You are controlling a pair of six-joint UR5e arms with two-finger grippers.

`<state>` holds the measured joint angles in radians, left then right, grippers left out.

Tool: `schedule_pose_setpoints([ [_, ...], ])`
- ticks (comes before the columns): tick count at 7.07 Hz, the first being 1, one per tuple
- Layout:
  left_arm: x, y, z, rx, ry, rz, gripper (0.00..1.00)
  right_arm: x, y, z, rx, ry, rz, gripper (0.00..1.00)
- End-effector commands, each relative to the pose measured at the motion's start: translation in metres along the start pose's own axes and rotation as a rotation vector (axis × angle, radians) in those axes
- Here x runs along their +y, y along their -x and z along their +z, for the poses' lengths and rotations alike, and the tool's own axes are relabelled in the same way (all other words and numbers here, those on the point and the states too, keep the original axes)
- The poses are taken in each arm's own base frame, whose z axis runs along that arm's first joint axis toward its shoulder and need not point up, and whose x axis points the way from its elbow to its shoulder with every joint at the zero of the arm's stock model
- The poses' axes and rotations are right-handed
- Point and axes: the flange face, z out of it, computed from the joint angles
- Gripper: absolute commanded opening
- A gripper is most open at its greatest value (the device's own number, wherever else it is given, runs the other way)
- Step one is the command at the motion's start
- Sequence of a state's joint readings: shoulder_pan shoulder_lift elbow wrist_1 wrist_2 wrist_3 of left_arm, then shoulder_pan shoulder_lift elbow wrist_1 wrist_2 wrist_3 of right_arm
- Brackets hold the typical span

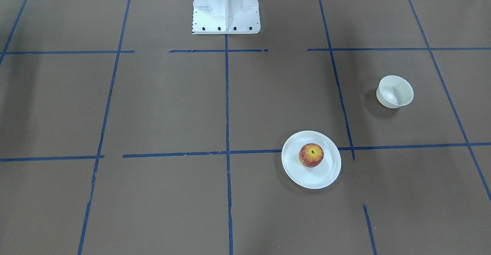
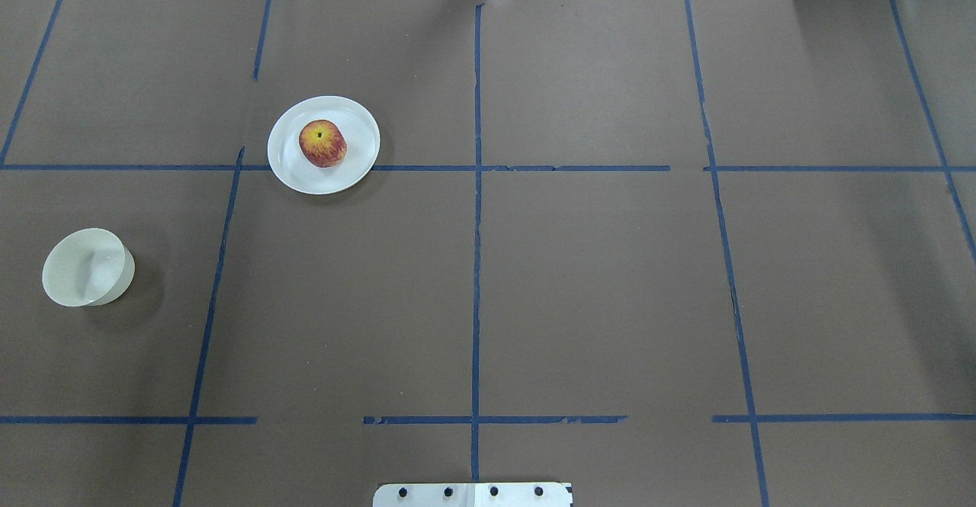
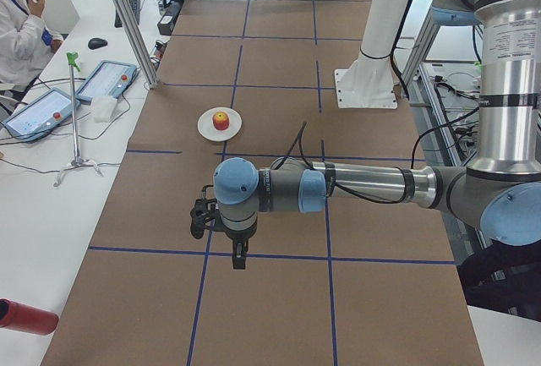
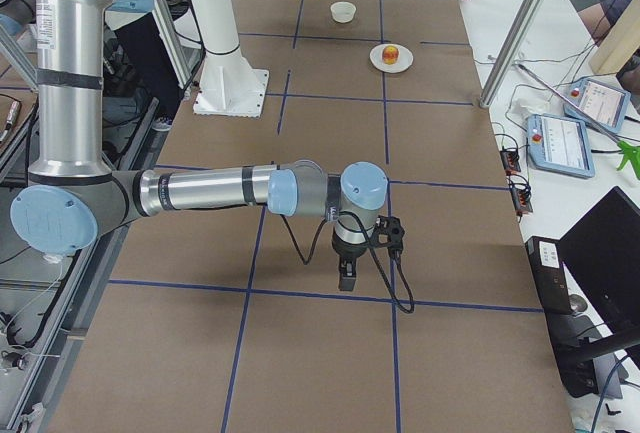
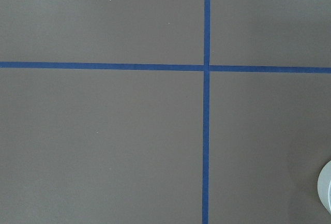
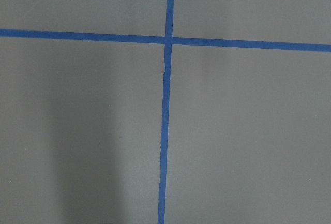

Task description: Move apple from plate to bowl

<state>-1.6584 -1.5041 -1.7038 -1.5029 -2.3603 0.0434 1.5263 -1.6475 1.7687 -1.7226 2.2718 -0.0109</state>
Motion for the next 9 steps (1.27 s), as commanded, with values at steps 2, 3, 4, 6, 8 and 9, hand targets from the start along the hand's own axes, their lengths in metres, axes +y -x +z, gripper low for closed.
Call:
schedule_pose_setpoints([
  [2, 0.000, -0.002, -0.001, -0.001, 0.000, 0.005, 1.00, 0.000, 0.000, 0.000, 0.000, 0.000, 0.000, 1.00],
  [3, -0.003, -0.001, 0.000, -0.001, -0.001, 0.006, 1.00, 0.000, 0.000, 0.000, 0.000, 0.000, 0.000, 1.00],
  [4, -0.001, -0.001, 0.000, -0.003, -0.002, 0.007, 1.00, 0.000, 0.000, 0.000, 0.000, 0.000, 0.000, 1.00],
  [6, -0.001, -0.002, 0.003, 0.002, 0.000, 0.007, 1.00, 0.000, 0.000, 0.000, 0.000, 0.000, 0.000, 1.00],
  [8, -0.032, -0.102, 0.033, 0.117, 0.011, 0.001, 1.00, 0.000, 0.000, 0.000, 0.000, 0.000, 0.000, 1.00],
  [9, -0.045, -0.150, 0.042, 0.154, -0.009, -0.044, 1.00, 0.000, 0.000, 0.000, 0.000, 0.000, 0.000, 1.00],
])
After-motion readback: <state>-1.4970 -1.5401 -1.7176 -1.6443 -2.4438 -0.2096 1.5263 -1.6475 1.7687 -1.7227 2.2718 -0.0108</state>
